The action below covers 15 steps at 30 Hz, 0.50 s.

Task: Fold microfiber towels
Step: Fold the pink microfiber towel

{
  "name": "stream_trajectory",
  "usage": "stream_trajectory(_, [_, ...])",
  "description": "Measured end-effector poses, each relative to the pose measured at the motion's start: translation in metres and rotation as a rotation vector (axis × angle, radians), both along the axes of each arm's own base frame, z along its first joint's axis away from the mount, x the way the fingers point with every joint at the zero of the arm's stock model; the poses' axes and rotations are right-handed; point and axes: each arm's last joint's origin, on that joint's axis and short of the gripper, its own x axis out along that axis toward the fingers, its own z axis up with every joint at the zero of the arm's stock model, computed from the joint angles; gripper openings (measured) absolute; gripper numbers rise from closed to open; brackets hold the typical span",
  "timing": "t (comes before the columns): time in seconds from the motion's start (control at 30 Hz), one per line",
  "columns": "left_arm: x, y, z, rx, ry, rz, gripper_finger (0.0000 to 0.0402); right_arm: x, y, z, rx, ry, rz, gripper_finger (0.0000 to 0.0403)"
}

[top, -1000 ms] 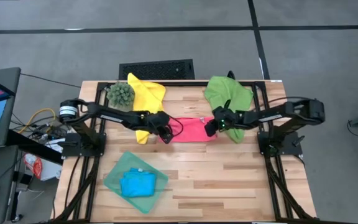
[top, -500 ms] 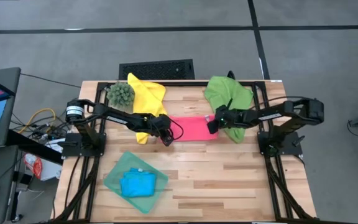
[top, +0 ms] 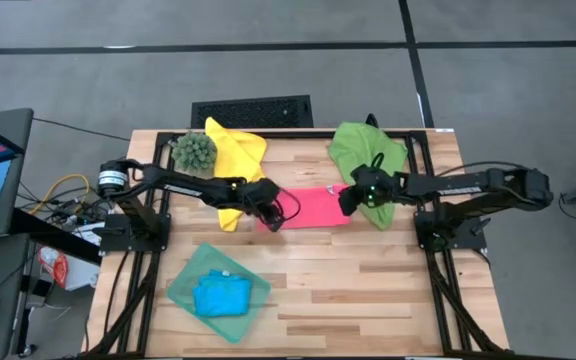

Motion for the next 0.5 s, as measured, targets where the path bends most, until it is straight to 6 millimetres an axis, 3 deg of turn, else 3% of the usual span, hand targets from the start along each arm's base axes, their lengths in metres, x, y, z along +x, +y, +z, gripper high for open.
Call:
stream_trajectory(0.2, [0.007,0.001,0.008,0.044,-0.08,-0.001,0.0125,0.003,0.027,-0.01,0.042,0.074,0.128,0.0106])
stream_trajectory(0.5, [0.012,-0.009,-0.027,-0.008,0.048,-0.081,0.0125,0.002,0.053,-0.044,0.099,0.319,0.177,0.0106])
